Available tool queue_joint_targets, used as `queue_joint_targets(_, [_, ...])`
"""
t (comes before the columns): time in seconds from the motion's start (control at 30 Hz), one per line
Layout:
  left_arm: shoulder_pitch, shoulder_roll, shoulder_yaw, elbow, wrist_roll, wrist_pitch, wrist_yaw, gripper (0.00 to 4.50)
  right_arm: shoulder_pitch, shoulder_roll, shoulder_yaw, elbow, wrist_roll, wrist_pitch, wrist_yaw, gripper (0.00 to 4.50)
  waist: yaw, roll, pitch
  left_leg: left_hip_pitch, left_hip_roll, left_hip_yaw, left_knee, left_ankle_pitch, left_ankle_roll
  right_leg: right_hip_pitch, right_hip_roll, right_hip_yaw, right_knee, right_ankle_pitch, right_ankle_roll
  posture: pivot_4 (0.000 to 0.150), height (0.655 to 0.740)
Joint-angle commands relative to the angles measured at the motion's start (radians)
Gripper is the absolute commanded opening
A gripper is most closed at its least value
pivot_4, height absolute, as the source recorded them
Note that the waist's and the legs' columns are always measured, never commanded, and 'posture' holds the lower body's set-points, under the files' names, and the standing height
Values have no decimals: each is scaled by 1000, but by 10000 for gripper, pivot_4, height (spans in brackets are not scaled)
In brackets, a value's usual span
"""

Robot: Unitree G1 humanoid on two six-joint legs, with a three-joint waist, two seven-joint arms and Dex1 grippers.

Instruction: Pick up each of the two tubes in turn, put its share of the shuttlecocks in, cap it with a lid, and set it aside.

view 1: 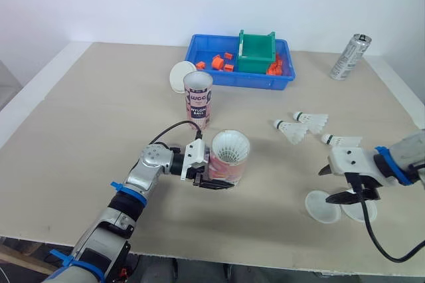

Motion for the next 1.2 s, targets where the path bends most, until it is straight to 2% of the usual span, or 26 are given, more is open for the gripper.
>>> queue_joint_targets(0.03, [31, 32, -24, 26, 42, 21, -11, 30886, -26, 4, 9, -7, -11, -8, 10, 35830, 0, 0, 0, 0, 0, 0, 0, 0, 0, 0, 0, 0, 0, 0, 0, 1500, 7275])
queue_joint_targets(0.2, [34, 36, -29, 20, 37, 58, -21, 30886, -34, 17, 40, -18, -40, -17, 3, 35830, 0, 0, 0, 0, 0, 0, 0, 0, 0, 0, 0, 0, 0, 0, 0, 1500, 7275])
queue_joint_targets(0.33, [29, 40, -28, 18, 36, 82, -24, 30886, -49, 21, 68, -19, -76, -41, 2, 23985, -1, 0, 0, 0, 0, 0, 0, 0, 0, 0, 0, 0, 0, 0, 0, 1500, 7275])
queue_joint_targets(0.4, [26, 41, -27, 19, 37, 89, -25, 30886, -64, 33, 71, -23, -78, -47, 0, 13318, -1, 0, 0, 0, 0, 0, 0, 0, 0, 0, 0, 0, 0, 0, 0, 1500, 7275])
queue_joint_targets(0.5, [22, 42, -27, 20, 37, 97, -24, 30886, -103, 69, 68, -22, -61, -22, -3, 394, -5, 0, -1, 0, 0, 0, 0, 0, 0, 0, 1, 0, 0, 0, 0, 1500, 7275])
queue_joint_targets(0.73, [-2, 41, -19, 45, 39, 94, -23, 30886, -126, 73, 47, -52, -8, 15, 45, 394, -4, 0, 0, 0, 0, 0, 0, 0, 0, 0, 1, 0, 0, 0, 0, 1500, 7275])
queue_joint_targets(0.87, [-6, 43, -22, 50, 39, 105, -35, 30886, -177, 92, 3, -93, 74, 96, 41, 394, -5, 0, 0, 0, 0, 0, 0, 0, 0, 0, 1, 0, 0, 0, 0, 1500, 7275])
queue_joint_targets(1.03, [-7, 51, -30, 52, 39, 120, -56, 30886, -332, 129, -66, -190, 250, 219, 59, 394, -12, 0, 0, 0, 0, -1, 0, 0, 0, 0, 1, 0, 0, 1, 0, 1500, 7275])
queue_joint_targets(1.2, [-21, 56, -43, 59, 37, 177, -91, 30886, -513, 177, -21, -222, 293, 256, 72, 394, -16, -1, 0, 0, 0, -1, 0, 0, 0, 0, 1, 0, 0, 0, -1, 1500, 7275])
